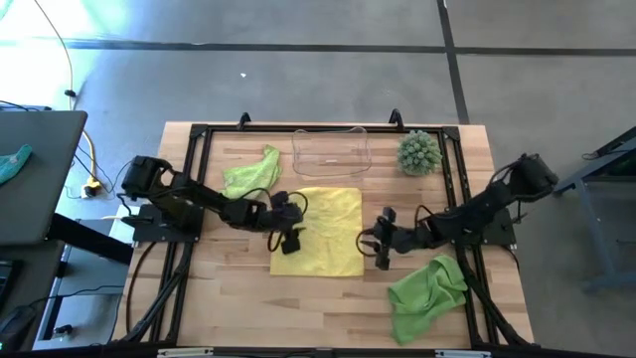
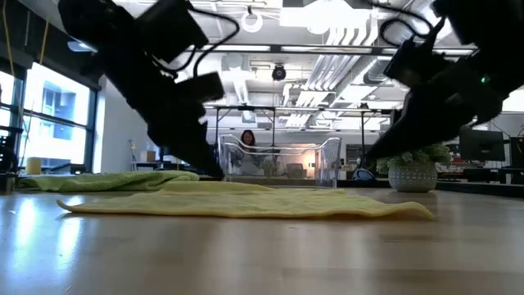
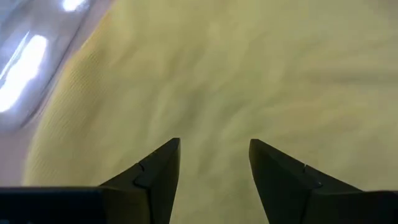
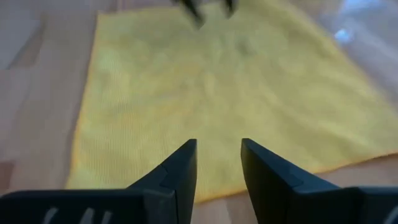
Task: Roll microfiber towels into tight, uniform cylinder then place into a basket
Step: Fold the yellow microfiber towel
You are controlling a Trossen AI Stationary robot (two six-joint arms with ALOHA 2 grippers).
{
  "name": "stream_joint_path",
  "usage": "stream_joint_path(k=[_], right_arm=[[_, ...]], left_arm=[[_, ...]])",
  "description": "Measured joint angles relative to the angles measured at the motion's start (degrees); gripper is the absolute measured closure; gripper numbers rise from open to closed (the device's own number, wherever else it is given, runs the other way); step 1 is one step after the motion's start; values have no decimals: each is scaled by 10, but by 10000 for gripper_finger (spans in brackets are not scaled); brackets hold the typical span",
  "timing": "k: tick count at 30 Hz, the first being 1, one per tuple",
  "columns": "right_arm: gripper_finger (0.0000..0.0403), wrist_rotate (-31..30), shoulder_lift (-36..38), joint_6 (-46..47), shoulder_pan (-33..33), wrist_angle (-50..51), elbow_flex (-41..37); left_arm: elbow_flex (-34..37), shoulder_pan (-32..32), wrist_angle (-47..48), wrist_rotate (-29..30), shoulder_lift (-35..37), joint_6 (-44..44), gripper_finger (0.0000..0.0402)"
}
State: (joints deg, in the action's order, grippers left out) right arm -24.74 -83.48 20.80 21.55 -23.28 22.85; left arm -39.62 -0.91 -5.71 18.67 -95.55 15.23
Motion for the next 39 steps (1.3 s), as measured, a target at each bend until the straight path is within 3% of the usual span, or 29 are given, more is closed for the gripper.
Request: stream_joint_path(k=[7,16,23,28,33,39], right_arm=[[284,54,-78,37,-20,-47,0],[284,83,-100,5,-19,-42,1],[284,84,-67,-31,-20,16,1],[284,86,-21,-27,-19,11,0],[284,87,-19,1,-15,-19,0],[284,89,-49,33,-15,0,-1]], left_arm=[[-1,22,66,-44,-11,96,220],[0,-27,-9,-138,-13,254,220],[0,-23,-75,-121,1,213,220],[0,1,-67,-114,18,116,220],[0,23,29,-65,29,51,220],[0,27,166,-53,28,106,220]])
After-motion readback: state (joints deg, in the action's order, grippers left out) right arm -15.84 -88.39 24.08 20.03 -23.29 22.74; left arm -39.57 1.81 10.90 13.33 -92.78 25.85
